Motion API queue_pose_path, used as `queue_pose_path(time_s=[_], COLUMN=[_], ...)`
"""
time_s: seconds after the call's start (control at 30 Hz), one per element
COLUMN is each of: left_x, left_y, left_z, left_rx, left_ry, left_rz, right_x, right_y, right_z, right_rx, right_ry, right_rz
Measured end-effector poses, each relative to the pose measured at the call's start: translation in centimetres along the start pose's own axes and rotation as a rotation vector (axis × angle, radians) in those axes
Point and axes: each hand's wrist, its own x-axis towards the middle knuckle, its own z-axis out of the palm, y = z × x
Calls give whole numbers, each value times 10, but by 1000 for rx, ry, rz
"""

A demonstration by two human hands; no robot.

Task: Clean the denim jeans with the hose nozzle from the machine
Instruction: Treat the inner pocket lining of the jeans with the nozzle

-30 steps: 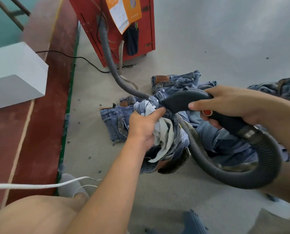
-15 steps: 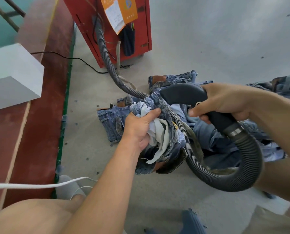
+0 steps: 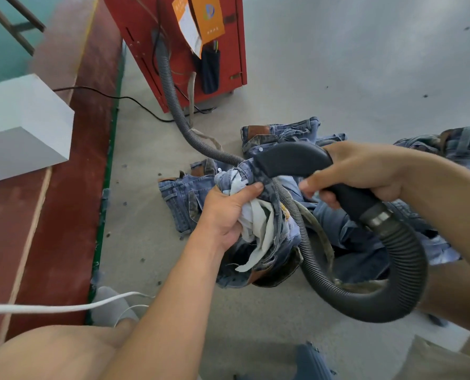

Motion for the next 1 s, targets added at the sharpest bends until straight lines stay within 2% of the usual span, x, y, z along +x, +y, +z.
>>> queue_pose_path(time_s=[0.07, 0.27, 0.43, 0.5, 0.6, 0.7, 0.77, 0.87, 0.93, 1.0], left_x=[0, 5, 4, 4, 3, 4, 5, 6, 6, 4], left_y=[0, 4, 4, 4, 3, 2, 3, 4, 3, 0], left_z=[0, -3, -3, -4, -4, -4, -5, -6, -7, -6], left_rx=[-18, -88, -110, -118, -122, -133, -140, -124, -86, -51], left_ry=[10, 93, 146, 144, 153, 148, 137, 97, 36, -48], left_rz=[0, -6, -10, -19, -19, -11, -11, -12, 1, -6], right_x=[3, -8, -21, -16, -5, -5, -13, -27, -27, -16], right_y=[0, 7, 8, 11, 14, 11, 8, 6, 3, 2], right_z=[0, -3, 7, 12, 20, 21, 15, 7, 12, 21], right_rx=[88, -47, -498, -602, -334, -70, -53, -193, -188, -94], right_ry=[43, 116, 283, 398, 503, 465, 373, 228, 217, 284], right_rz=[-42, -75, -192, -186, -110, -102, -66, 15, 39, 2])
